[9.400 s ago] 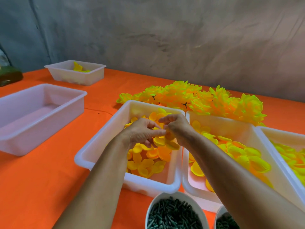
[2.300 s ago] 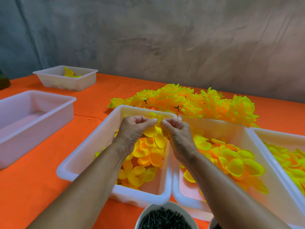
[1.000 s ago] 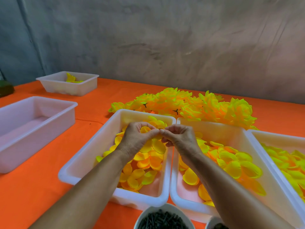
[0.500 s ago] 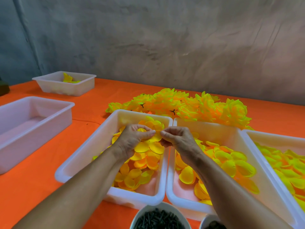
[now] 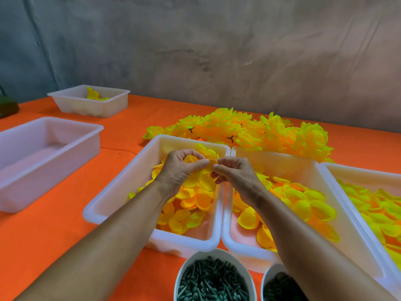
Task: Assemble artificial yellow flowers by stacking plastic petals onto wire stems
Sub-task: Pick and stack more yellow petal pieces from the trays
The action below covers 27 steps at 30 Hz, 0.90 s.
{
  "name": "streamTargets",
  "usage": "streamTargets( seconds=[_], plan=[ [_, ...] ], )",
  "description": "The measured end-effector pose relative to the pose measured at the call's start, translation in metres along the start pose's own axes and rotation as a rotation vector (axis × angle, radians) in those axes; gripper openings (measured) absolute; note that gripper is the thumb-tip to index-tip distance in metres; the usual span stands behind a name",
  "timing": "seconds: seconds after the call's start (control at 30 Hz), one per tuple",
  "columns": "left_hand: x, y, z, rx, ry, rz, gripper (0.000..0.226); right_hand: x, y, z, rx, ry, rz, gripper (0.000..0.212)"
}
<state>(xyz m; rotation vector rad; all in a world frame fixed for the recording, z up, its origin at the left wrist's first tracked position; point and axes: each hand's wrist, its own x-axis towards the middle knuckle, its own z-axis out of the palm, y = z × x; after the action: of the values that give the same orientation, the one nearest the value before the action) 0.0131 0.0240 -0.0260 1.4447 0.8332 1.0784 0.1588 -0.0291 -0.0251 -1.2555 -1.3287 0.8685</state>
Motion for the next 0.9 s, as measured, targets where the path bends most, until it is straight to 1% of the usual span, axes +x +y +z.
streamTargets(
  seconds=[0.1, 0.2, 0.3, 0.37, 0.5, 0.53, 0.6, 0.67, 0.73, 0.8, 0.9],
  plan=[
    [-0.002, 0.005, 0.001, -0.076, -0.018, -0.025, 0.012, 0.001, -0.002, 0.004, -0.009, 0.042, 0.025, 0.012],
    [-0.001, 0.009, 0.000, -0.143, -0.055, -0.087, 0.035, 0.002, -0.003, 0.008, 0.026, 0.135, 0.039, 0.012],
    [0.001, 0.010, -0.002, -0.161, -0.028, -0.151, 0.045, 0.002, -0.004, 0.011, 0.060, 0.197, 0.054, 0.007],
    [0.002, 0.009, -0.003, -0.163, -0.054, -0.172, 0.044, 0.002, -0.003, 0.011, 0.084, 0.235, 0.058, 0.005],
    [0.002, 0.009, -0.006, -0.150, -0.126, -0.194, 0.031, 0.003, 0.002, 0.009, 0.130, 0.279, 0.034, 0.011],
    [0.002, 0.008, -0.006, -0.133, -0.151, -0.219, 0.031, 0.002, 0.004, 0.009, 0.153, 0.288, 0.024, 0.014],
    [0.001, 0.007, -0.007, -0.092, -0.226, -0.261, 0.036, 0.002, 0.005, 0.008, 0.195, 0.291, 0.002, 0.009],
    [0.001, 0.006, -0.007, -0.062, -0.309, -0.244, 0.041, 0.002, 0.006, 0.008, 0.228, 0.288, -0.014, 0.006],
    [0.002, 0.004, -0.006, -0.069, -0.359, -0.202, 0.038, 0.002, 0.006, 0.009, 0.238, 0.280, -0.020, 0.010],
    [0.003, 0.001, -0.005, -0.088, -0.365, -0.172, 0.035, 0.001, 0.006, 0.008, 0.240, 0.245, -0.027, 0.013],
    [0.006, -0.005, -0.004, -0.001, -0.308, -0.095, 0.037, 0.001, 0.005, 0.004, 0.238, 0.168, -0.029, 0.011]
  ],
)
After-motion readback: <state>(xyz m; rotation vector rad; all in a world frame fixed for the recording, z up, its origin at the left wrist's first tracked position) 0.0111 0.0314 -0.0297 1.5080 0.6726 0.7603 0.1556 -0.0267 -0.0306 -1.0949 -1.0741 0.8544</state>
